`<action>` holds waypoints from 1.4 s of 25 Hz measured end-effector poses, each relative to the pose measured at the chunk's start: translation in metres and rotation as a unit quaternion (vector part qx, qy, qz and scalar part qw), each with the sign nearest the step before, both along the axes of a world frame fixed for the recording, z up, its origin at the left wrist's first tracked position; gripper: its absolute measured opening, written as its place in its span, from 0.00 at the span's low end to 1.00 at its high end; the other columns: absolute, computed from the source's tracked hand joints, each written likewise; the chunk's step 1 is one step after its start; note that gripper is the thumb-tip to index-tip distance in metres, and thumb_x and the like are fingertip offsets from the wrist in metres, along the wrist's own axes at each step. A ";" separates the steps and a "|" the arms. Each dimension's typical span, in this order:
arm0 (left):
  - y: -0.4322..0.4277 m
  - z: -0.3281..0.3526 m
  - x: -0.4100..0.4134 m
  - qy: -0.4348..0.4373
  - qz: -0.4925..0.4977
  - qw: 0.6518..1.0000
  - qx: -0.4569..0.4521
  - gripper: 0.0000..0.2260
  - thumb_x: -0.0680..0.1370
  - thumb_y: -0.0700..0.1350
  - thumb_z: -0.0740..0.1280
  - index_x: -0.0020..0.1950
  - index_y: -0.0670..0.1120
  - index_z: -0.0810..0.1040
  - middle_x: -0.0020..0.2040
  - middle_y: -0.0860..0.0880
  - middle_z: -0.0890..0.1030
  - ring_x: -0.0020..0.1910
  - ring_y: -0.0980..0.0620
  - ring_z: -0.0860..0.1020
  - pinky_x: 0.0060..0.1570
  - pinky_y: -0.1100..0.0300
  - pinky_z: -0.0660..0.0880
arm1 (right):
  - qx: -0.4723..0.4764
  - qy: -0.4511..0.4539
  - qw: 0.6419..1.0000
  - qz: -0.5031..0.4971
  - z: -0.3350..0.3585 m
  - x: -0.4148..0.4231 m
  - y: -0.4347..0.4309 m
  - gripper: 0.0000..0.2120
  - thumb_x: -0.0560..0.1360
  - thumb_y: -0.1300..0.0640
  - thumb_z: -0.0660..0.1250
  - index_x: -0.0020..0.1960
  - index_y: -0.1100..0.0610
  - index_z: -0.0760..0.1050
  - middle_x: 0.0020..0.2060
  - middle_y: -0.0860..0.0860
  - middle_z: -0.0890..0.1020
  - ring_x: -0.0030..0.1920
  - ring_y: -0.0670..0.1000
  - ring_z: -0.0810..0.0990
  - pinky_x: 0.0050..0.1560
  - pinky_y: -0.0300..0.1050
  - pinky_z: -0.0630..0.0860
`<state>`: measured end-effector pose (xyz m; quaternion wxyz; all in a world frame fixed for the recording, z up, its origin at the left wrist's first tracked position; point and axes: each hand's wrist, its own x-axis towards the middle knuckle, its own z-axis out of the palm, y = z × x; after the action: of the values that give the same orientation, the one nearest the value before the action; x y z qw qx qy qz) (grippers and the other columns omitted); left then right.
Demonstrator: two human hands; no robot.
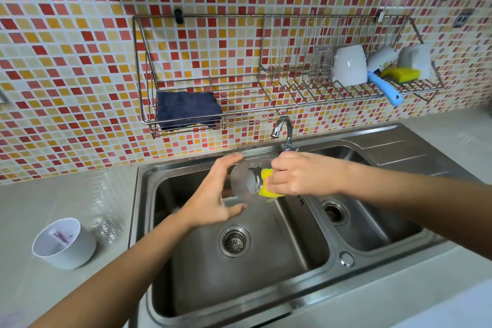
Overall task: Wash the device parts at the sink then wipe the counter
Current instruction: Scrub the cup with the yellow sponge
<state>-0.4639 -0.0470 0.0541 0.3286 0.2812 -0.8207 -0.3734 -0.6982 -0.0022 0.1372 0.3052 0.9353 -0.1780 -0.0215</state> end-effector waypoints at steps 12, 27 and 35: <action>0.010 -0.007 -0.013 0.036 0.192 0.960 -0.201 0.40 0.57 0.40 0.82 0.61 0.46 0.62 0.57 0.45 0.66 0.57 0.51 0.68 0.53 0.69 0.67 | 0.165 -0.198 0.963 -0.075 -0.012 0.030 0.010 0.10 0.67 0.56 0.75 0.46 0.57 0.80 0.39 0.49 0.83 0.35 0.52 0.73 0.40 0.43 0.71; 0.005 0.015 0.007 -0.026 -0.024 0.999 0.033 0.46 0.64 0.45 0.78 0.72 0.63 0.54 0.71 0.55 0.60 0.64 0.57 0.70 0.60 0.61 0.75 | -0.004 0.005 1.000 -0.025 0.007 0.006 -0.006 0.11 0.73 0.60 0.61 0.40 0.50 0.80 0.32 0.43 0.80 0.40 0.49 0.66 0.41 0.41 0.62; 0.007 0.008 -0.005 0.012 0.113 0.993 -0.032 0.36 0.60 0.47 0.78 0.63 0.51 0.63 0.61 0.48 0.71 0.62 0.56 0.71 0.59 0.73 0.65 | 0.178 -0.144 0.965 -0.125 -0.002 0.034 0.005 0.12 0.67 0.55 0.75 0.49 0.56 0.79 0.43 0.47 0.83 0.40 0.51 0.72 0.42 0.44 0.72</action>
<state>-0.4686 -0.0396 0.0623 0.3869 0.3574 -0.7911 -0.3110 -0.6647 0.0025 0.1357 0.0993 0.9381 -0.3289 0.0444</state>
